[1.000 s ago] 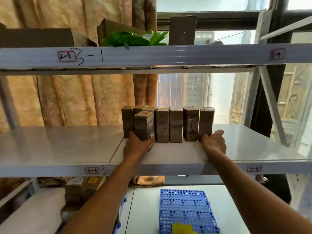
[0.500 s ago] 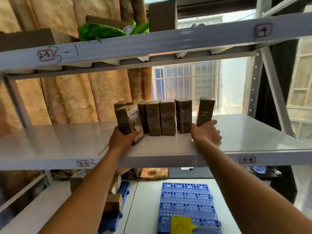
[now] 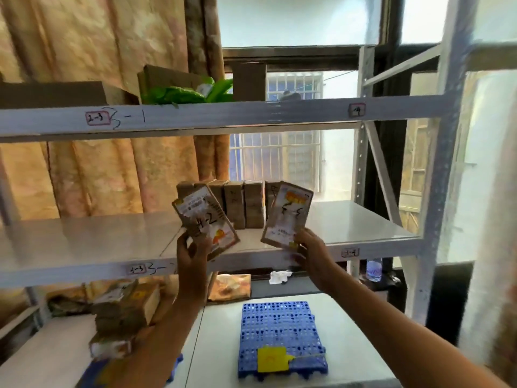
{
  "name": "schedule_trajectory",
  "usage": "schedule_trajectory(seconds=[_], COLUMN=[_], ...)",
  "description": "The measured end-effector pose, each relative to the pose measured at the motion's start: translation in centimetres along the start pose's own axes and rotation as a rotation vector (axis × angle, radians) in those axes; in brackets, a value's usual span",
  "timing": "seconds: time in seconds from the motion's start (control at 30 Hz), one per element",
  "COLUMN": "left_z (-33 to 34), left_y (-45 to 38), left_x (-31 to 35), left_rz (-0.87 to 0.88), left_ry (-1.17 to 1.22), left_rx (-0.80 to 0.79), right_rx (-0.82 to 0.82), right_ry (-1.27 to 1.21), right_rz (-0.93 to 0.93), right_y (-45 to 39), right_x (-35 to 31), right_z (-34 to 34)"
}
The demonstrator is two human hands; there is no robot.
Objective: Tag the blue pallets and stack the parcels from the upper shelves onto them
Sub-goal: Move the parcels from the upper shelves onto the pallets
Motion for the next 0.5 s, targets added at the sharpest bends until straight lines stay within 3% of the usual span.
schedule_trajectory(seconds=[0.1,0.2,0.3,0.5], left_z=[0.4,-1.5,-3.7,-6.5], left_y=[6.1,11.8,16.9,23.1], left_x=[0.0,-1.1,-4.1,-10.3], left_rz=[0.024,0.017,-0.104,-0.526], left_ry=[-0.040,-0.066,-0.077,-0.079], left_rx=[-0.084,-0.086,-0.104,-0.089], right_rx=[-0.215,-0.330,-0.297,-0.125], right_ry=[0.014,0.050,0.088,0.120], right_rz=[0.094,0.209,0.318,0.457], right_y=[4.3,9.0,12.7,16.8], right_x=[2.6,6.3,10.8,17.7], right_z=[3.1,4.6,4.2,3.4])
Point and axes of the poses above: each hand's wrist, its own y-axis away from the middle knuckle, its own z-axis out of the palm, x = y × z, the point moved 5 cm from there along -y, towards the middle knuckle, and after that the axes turned 12 degrees about -x, right-handed, at the moved point
